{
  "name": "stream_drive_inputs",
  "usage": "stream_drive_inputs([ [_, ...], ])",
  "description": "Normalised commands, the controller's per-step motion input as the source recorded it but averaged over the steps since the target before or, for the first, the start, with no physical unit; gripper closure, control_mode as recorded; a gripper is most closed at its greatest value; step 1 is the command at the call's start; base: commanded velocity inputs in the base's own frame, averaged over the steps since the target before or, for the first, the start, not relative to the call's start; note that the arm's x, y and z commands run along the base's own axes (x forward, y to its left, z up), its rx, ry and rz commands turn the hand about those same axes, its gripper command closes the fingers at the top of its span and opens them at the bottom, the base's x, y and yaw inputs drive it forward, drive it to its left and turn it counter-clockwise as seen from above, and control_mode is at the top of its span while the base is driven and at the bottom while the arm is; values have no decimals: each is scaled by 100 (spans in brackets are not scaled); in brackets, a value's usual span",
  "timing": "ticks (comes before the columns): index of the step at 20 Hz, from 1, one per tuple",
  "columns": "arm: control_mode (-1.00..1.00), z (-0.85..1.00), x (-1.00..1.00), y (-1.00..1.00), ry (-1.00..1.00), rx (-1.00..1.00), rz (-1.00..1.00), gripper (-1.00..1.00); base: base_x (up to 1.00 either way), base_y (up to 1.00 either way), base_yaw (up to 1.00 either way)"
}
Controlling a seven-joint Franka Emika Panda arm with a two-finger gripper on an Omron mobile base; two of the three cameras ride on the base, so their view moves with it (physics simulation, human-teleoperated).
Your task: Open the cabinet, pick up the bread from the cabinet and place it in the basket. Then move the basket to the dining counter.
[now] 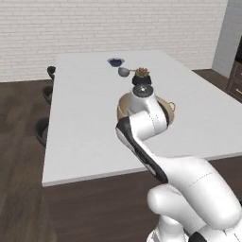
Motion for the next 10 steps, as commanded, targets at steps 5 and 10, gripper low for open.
stream_drive_inputs([
  [5,-100,-76,97,35,31,0,0,100,0,0,0],
  [10,-100,-61,68,0,25,0,0,100,0,0,0],
])
